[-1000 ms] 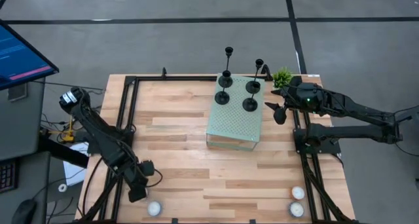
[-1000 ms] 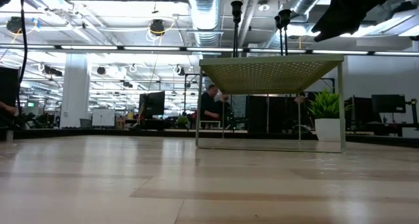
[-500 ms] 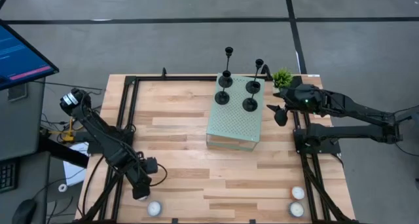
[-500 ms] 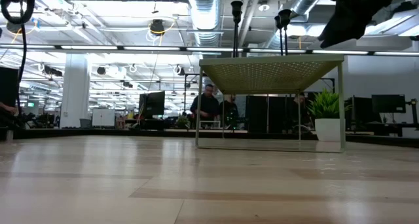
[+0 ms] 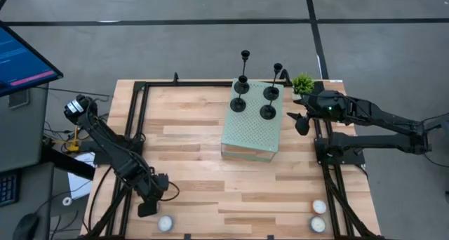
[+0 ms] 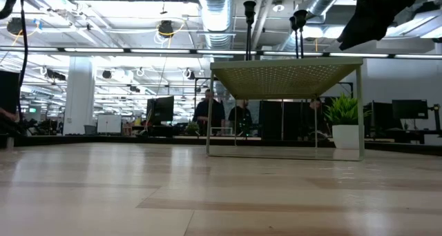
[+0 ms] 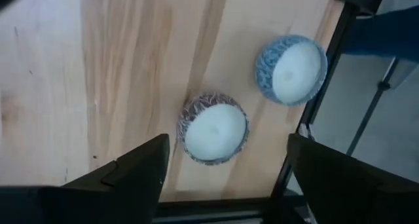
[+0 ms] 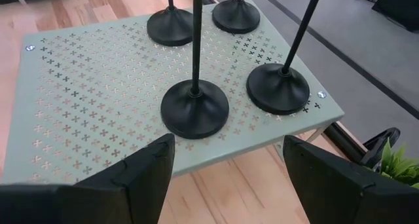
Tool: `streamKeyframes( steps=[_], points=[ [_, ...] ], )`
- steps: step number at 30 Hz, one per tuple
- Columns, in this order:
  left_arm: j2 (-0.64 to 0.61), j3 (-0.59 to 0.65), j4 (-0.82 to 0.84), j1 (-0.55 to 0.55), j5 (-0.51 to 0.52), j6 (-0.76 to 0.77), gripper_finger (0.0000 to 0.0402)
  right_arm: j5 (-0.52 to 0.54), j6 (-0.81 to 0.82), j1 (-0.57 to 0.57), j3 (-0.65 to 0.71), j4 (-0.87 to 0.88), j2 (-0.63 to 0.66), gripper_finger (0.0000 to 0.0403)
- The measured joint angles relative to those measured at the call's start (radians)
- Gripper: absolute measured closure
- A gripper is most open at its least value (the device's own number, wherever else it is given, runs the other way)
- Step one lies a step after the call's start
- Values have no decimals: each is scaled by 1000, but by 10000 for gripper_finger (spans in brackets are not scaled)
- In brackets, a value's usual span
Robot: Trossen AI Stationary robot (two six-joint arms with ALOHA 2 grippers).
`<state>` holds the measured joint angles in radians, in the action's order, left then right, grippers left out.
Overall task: Pick & Place candle stick holders
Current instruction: Put the red patterned scented candle on the shelf
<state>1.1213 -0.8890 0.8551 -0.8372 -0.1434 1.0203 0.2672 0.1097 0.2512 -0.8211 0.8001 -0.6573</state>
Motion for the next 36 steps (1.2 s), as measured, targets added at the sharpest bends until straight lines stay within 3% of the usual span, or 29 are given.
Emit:
streamKeyframes(
  steps=[8,17,28,36],
  points=[
    [8,0,-2,1,29,-28,40,-1,-4,0,0,0,-1,127],
    [23,0,-6,-49,169,-16,63,-5,-4,0,0,2,-1,127],
    [110,1,-95,-174,219,61,69,-5,-4,0,0,9,-1,127],
    [200,1,-131,-207,237,62,69,-5,-12,0,0,9,-1,127]
  ],
)
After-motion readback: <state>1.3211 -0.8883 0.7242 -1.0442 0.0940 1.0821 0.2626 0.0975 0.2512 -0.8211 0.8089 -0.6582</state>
